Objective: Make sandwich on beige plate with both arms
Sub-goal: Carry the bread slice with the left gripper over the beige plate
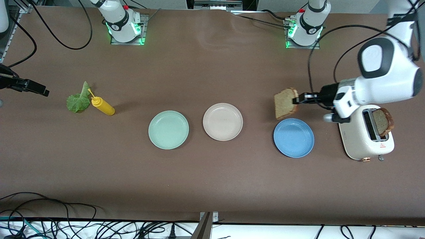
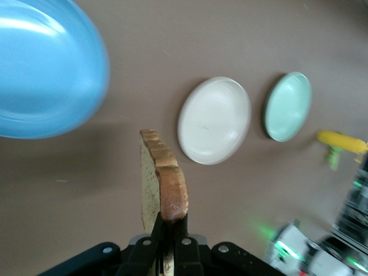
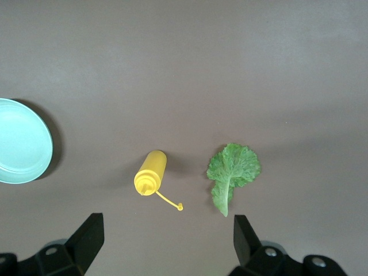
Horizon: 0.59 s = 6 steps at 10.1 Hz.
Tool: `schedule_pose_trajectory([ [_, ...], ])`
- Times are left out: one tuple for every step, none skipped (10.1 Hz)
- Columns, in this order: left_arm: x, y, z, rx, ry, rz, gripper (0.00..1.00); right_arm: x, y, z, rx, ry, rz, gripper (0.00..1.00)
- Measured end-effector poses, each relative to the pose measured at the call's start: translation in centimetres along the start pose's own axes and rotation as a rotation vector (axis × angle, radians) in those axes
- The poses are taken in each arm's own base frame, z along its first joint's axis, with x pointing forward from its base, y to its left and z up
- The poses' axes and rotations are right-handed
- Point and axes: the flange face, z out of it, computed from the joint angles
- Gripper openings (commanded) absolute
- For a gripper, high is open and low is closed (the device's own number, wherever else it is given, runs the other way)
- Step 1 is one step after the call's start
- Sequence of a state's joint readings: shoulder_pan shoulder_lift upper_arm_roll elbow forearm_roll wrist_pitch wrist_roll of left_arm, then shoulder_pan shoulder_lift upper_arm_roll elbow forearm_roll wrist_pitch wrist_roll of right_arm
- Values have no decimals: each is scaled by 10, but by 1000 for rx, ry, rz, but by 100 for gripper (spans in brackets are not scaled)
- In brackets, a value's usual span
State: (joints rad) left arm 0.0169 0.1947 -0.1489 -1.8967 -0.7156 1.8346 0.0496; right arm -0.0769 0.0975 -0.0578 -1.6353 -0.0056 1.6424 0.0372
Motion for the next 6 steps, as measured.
schedule_pose_trajectory([
  [1, 16, 30, -79, -45, -12, 0, 0, 0, 0, 0, 0, 0, 100],
  [4, 28, 59, -152, -81, -34, 0, 0, 1, 0, 0, 0, 1, 100],
  [9, 35, 85, -196, -95, -31, 0, 0, 2, 0, 0, 0, 3, 100],
  [13, 39, 109, -208, -89, -6, 0, 0, 2, 0, 0, -1, 4, 100],
  [17, 41, 129, -213, -84, 10, 0, 0, 3, 0, 0, -1, 5, 100],
  [20, 42, 146, -222, -84, 18, 0, 0, 3, 1, 0, -1, 5, 100],
])
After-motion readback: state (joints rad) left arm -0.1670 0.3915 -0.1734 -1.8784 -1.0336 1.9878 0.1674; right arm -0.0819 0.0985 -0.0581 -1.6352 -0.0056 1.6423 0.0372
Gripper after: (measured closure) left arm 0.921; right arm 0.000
